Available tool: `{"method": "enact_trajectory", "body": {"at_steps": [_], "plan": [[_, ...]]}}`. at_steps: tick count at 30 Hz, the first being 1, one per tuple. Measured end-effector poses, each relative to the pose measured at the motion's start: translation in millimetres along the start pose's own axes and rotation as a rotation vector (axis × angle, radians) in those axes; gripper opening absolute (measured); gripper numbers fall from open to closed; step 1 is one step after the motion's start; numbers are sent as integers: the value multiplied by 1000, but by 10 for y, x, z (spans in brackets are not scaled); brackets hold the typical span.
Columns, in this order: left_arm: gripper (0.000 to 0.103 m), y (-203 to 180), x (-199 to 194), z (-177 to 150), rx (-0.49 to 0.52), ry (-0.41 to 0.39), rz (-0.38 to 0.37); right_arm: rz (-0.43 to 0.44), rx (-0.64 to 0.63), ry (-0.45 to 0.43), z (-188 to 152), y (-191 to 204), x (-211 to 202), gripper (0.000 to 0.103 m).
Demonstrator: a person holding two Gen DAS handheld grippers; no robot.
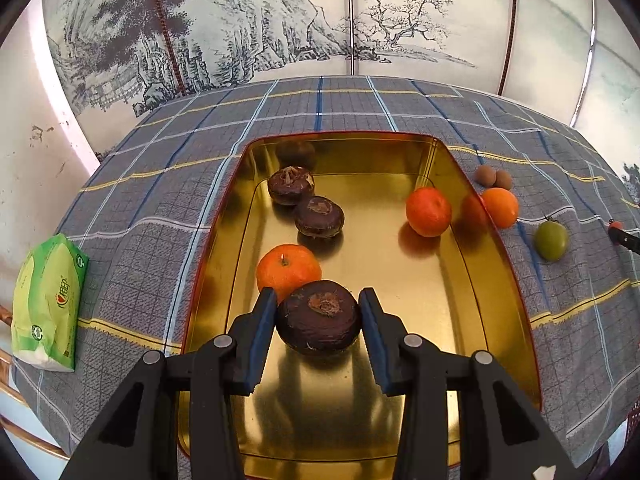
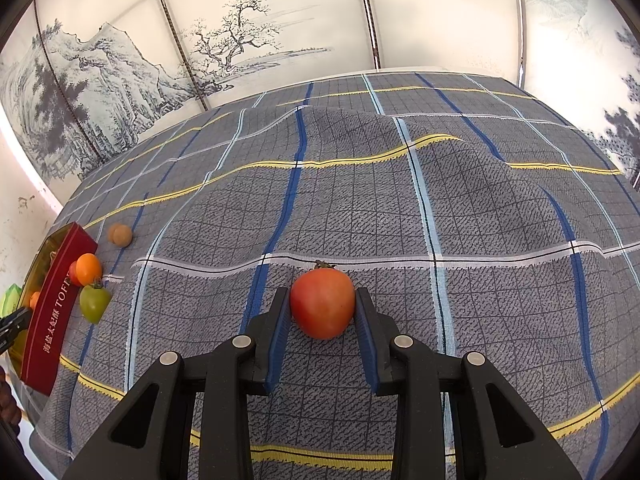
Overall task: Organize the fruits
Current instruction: 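Lower the brown fruit into the gold tin with the left gripper and release, then carry the red tomato into the gold tin with the right gripper and release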
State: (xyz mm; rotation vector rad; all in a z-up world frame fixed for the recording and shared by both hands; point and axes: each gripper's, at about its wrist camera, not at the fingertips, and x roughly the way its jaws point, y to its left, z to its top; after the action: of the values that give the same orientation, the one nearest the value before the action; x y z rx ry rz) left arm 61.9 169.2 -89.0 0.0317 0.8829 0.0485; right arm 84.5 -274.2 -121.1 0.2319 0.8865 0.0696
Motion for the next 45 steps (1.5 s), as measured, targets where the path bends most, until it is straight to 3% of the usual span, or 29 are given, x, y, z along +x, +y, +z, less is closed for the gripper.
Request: {"method": "enact_trajectory", "body": {"at_steps": [10, 17, 24, 31, 38, 45], "plan": [[40, 14, -1, 59, 25, -44, -1, -8, -7, 1, -9, -15, 9, 33], [42, 24, -114, 127, 54, -116, 15, -21, -20, 3, -9, -9, 27, 33], [64, 153, -273, 141, 51, -236, 68, -57, -50, 7, -2, 59, 31, 33], [74, 587, -349, 198, -43, -288, 78, -105, -94, 0, -21, 160, -2, 33], [75, 1076, -170, 172, -154, -283, 61, -65, -43, -61, 35, 310, -266, 32], [75, 1243, 15, 61, -223, -257, 49, 101, -146, -95, 112, 1105, -576, 32]]}}
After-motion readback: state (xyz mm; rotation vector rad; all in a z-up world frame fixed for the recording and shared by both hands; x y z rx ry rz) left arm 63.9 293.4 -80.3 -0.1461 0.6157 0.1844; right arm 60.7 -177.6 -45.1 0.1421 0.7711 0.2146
